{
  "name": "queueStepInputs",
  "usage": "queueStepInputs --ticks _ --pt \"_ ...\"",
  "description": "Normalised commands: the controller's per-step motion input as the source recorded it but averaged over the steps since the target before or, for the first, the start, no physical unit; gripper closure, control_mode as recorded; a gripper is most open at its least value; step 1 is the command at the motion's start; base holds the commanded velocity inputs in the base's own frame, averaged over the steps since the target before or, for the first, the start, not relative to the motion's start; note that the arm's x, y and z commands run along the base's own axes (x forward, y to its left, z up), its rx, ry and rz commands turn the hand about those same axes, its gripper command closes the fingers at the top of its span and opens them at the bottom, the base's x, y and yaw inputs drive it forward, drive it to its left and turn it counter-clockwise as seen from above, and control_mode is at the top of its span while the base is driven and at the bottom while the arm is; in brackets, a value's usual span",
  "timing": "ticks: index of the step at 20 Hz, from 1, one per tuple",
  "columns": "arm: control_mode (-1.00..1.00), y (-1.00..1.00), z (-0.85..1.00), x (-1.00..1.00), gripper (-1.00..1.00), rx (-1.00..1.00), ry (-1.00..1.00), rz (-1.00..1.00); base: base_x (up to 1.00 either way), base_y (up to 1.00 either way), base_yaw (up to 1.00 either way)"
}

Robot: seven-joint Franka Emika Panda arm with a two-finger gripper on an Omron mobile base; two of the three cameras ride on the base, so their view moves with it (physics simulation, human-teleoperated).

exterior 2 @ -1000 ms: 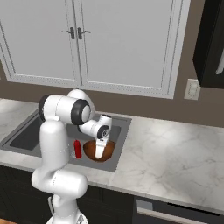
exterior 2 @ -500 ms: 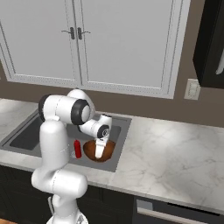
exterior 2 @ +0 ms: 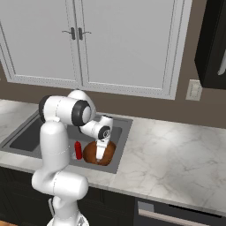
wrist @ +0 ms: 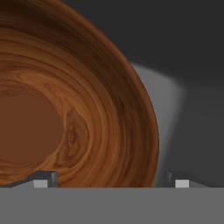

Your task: Pick the cup and bowl and place them in the sink. Then turn on the water.

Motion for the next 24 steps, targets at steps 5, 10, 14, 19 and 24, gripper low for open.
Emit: queueStepInputs --ticks 5,10,14,19,24 --pt "-1.00 0.00 0.11 0.00 -1.00 0.00 0.00 0.00 0.00 0.00 0.00" --pt "-1.00 0.00 0.35 0.00 -1.00 0.00 -0.01 0.00 0.00 0.00 0.00" --pt "-1.00 0.00 0.43 -0.04 -1.00 0.00 -0.04 0.00 0.00 0.00 0.00" --pt "-1.00 0.00 0.37 -0.06 -1.00 0.00 -0.06 0.02 0.00 0.00 0.00" --pt "-1.00 0.00 0.34 -0.07 -1.00 -0.01 -0.09 0.06 0.00 0.00 0.00"
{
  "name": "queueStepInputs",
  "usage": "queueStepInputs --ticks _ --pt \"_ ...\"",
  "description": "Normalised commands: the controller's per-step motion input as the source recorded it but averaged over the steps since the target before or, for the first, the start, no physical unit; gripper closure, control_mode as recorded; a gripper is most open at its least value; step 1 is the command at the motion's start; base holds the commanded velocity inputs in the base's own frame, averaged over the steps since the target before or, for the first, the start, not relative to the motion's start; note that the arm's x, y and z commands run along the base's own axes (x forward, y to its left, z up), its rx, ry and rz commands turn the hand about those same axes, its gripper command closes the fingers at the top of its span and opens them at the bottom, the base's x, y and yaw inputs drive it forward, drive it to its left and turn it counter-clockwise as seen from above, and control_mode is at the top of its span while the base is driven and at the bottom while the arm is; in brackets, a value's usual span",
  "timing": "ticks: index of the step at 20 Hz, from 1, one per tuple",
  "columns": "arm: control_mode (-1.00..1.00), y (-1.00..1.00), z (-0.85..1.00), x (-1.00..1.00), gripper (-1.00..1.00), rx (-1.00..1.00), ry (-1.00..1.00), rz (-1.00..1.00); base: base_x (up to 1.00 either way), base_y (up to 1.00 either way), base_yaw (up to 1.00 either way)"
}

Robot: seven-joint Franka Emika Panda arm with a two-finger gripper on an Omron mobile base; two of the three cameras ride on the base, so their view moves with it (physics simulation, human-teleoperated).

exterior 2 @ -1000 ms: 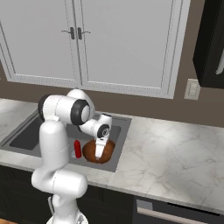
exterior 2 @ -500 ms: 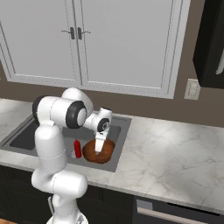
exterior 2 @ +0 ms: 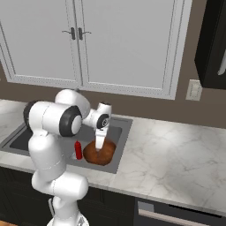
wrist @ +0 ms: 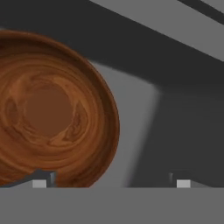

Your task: Pick the cup and bowl and place them in the sink. Then turn on the water.

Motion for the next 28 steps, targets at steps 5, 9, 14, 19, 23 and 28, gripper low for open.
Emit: queueStepInputs --ticks 5,9,14,19,23,28 --pt "-1.00 0.00 0.32 -0.14 -1.00 -0.03 -0.13 0.09 0.00 0.00 0.00" --pt "-1.00 0.00 0.32 -0.18 -1.00 -0.05 -0.15 0.10 0.00 0.00 0.00" --pt "-1.00 0.00 0.39 -0.16 -1.00 -0.04 -0.12 0.10 0.00 0.00 0.00" --pt "-1.00 0.00 0.42 -0.06 -1.00 -0.03 -0.06 0.08 0.00 0.00 0.00" --pt "-1.00 0.00 0.41 -0.12 -1.00 -0.03 -0.05 0.08 0.00 0.00 0.00" --pt "-1.00 0.00 0.39 -0.11 -1.00 -0.02 -0.05 0.07 0.00 0.00 0.00"
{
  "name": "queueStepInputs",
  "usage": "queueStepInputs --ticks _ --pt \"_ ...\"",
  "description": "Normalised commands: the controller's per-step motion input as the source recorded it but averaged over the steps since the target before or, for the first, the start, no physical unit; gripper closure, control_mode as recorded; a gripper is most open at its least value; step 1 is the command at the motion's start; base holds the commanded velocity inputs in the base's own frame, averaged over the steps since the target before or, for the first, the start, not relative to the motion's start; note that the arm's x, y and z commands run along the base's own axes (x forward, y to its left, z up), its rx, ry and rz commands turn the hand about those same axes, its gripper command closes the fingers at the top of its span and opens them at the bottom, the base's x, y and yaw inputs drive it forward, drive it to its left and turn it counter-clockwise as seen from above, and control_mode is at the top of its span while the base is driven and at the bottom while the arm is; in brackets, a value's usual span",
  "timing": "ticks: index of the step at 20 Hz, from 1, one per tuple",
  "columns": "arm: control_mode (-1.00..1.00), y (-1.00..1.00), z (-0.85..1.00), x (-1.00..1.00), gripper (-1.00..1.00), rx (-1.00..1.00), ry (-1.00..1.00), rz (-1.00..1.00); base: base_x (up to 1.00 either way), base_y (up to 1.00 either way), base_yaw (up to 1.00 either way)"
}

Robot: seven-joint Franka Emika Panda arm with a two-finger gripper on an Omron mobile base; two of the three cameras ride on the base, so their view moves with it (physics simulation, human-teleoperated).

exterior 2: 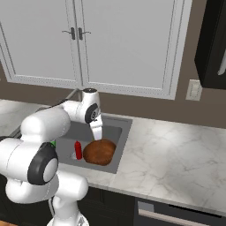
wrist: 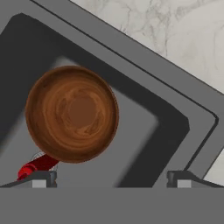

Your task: Pick the cup and bowl and place them in the sink. Then turn on the water.

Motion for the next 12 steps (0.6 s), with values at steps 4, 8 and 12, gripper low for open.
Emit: queueStepInputs --ticks 4,8,12 --pt "-1.00 0.00 0.40 -0.06 -1.00 -0.02 -0.04 0.05 0.00 0.00 0.00" --pt "-1.00 0.03 0.42 0.00 -1.00 -0.03 -0.02 0.03 0.00 0.00 0.00" --pt "-1.00 0.00 0.32 0.00 -1.00 -0.02 -0.01 0.03 0.00 0.00 0.00"
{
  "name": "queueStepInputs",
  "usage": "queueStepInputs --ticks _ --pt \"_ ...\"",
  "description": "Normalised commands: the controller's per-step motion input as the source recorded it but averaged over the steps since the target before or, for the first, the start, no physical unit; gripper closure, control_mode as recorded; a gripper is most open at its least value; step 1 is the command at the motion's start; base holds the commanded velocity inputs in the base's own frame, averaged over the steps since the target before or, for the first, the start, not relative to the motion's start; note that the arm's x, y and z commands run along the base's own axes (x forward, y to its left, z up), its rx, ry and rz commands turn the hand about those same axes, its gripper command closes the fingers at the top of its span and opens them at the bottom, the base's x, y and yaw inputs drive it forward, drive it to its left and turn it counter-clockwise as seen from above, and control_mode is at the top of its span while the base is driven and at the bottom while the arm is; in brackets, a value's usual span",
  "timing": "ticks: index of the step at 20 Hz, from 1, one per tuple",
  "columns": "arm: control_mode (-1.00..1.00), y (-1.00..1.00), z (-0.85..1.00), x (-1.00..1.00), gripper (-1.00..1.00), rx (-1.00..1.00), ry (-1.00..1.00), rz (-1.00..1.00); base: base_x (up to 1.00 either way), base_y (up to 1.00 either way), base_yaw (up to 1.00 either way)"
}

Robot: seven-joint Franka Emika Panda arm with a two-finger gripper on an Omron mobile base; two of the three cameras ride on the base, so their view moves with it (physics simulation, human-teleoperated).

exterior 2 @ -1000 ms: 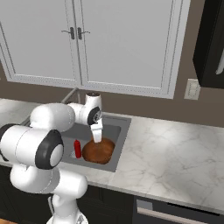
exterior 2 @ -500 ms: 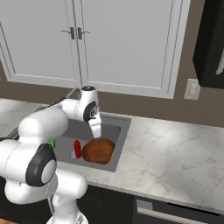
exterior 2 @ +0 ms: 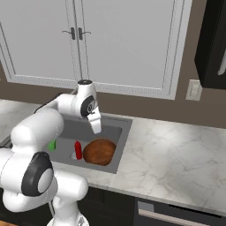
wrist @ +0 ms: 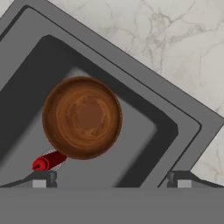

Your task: Pick the cup and bowl and place them in the sink. Then turn on the water.

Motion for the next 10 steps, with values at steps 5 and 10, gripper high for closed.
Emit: queueStepInputs --ticks 5,10 --pt "-1.00 0.00 0.28 0.00 -1.00 -0.01 0.00 0.04 0.00 0.00 0.00" --pt "-1.00 0.02 0.25 0.00 -1.00 -0.02 0.00 0.04 0.00 0.00 0.00"
